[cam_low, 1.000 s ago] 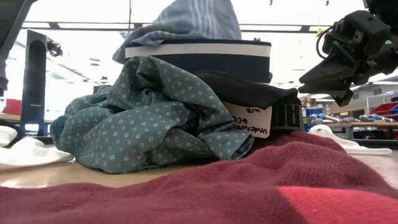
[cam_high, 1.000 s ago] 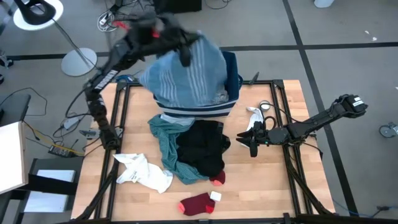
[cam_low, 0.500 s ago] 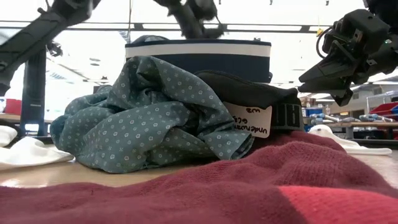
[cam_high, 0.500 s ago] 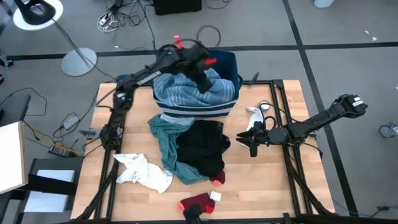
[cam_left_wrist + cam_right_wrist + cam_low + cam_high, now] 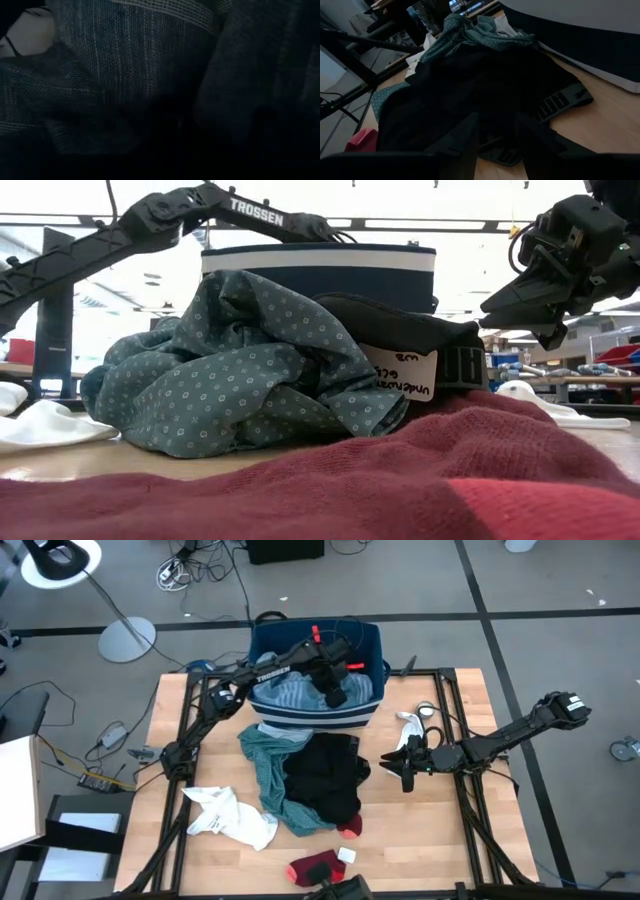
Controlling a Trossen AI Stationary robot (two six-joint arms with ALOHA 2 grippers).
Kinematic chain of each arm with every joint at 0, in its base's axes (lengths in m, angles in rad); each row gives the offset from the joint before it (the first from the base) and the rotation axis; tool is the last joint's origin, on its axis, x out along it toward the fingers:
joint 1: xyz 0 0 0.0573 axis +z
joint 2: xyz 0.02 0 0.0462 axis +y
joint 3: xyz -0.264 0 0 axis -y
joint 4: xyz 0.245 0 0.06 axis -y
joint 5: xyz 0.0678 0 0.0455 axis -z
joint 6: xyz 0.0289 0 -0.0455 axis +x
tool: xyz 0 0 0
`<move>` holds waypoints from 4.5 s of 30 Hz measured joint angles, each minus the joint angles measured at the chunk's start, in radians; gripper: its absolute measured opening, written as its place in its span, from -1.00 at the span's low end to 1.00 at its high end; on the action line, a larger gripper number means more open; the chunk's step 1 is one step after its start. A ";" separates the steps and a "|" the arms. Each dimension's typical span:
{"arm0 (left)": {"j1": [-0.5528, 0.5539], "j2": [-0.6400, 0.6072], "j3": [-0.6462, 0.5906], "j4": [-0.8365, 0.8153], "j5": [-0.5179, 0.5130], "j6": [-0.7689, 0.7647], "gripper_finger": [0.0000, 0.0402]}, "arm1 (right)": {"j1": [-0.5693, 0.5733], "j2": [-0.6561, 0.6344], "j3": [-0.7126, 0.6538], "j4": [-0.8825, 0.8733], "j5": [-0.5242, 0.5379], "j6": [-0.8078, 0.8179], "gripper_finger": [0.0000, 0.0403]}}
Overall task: Sort clothes
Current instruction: Put the blue shirt into the blue laundry bin, then put the black boxer into the blue laundry bin
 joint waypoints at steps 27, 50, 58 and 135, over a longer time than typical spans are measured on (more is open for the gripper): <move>-0.023 -0.499 0.000 -0.128 -0.005 0.158 -0.51 | 0.000 0.000 0.000 -0.001 0.000 -0.002 -0.37; -0.510 -0.822 -0.071 -0.232 -0.191 -0.047 -0.55 | 0.002 0.000 0.000 -0.001 -0.030 0.025 -0.37; -0.641 -0.977 -0.583 0.154 -0.260 -0.078 -0.55 | 0.003 0.000 0.000 0.002 -0.044 0.030 -0.37; -0.014 -1.019 -0.481 0.913 -0.074 0.313 -1.00 | 0.014 0.053 -0.001 0.025 -0.022 0.076 -0.37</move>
